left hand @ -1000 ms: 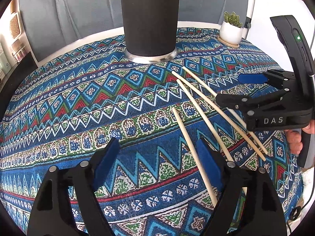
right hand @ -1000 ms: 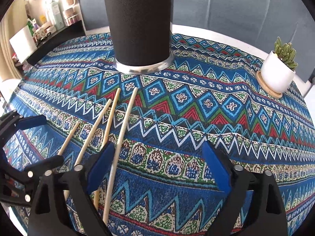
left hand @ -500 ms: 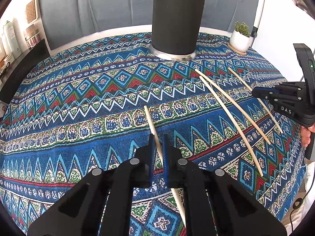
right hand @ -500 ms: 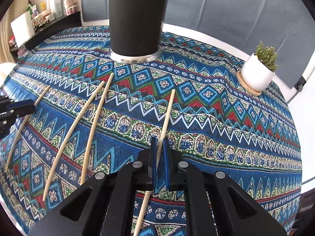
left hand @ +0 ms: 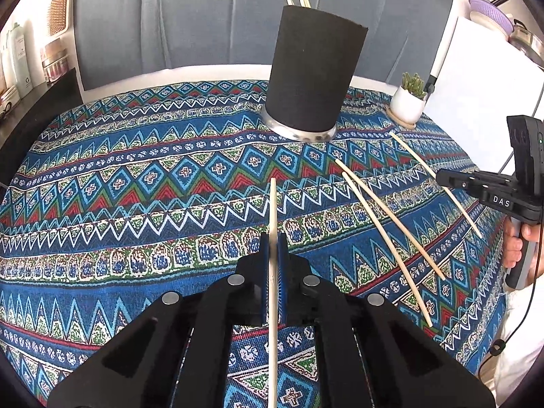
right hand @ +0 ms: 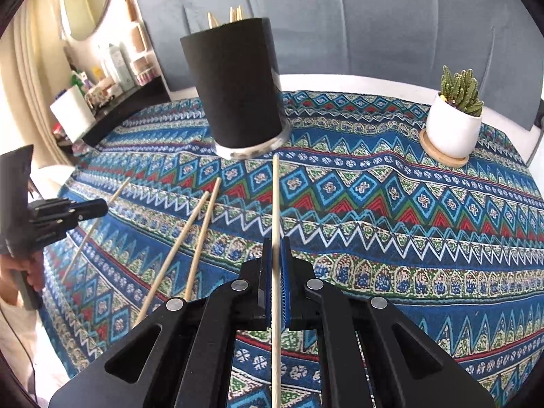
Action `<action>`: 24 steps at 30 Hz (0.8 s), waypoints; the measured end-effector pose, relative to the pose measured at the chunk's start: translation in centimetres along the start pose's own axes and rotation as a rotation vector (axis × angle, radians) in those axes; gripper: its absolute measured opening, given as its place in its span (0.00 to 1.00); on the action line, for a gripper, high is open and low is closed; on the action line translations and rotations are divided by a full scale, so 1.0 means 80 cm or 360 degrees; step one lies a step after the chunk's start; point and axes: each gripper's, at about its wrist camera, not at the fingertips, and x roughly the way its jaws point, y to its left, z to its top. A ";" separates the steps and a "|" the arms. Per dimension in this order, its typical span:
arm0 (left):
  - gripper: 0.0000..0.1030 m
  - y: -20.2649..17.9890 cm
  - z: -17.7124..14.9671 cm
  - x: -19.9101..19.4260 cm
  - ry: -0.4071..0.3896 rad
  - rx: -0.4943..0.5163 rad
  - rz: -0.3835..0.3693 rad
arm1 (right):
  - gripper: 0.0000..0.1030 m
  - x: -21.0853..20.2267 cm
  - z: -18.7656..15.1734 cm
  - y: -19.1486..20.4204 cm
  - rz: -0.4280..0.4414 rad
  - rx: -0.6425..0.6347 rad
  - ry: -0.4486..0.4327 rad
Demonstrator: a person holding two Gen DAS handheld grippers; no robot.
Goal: Organize utensils
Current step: 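Lift the left tool's stick over the black holder while the right tool carries its stick there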
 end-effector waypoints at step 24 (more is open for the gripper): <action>0.05 0.012 0.158 -0.084 -0.0309 0.0082 -0.0006 | 0.04 -0.076 0.173 0.019 0.0033 -0.0097 -0.0328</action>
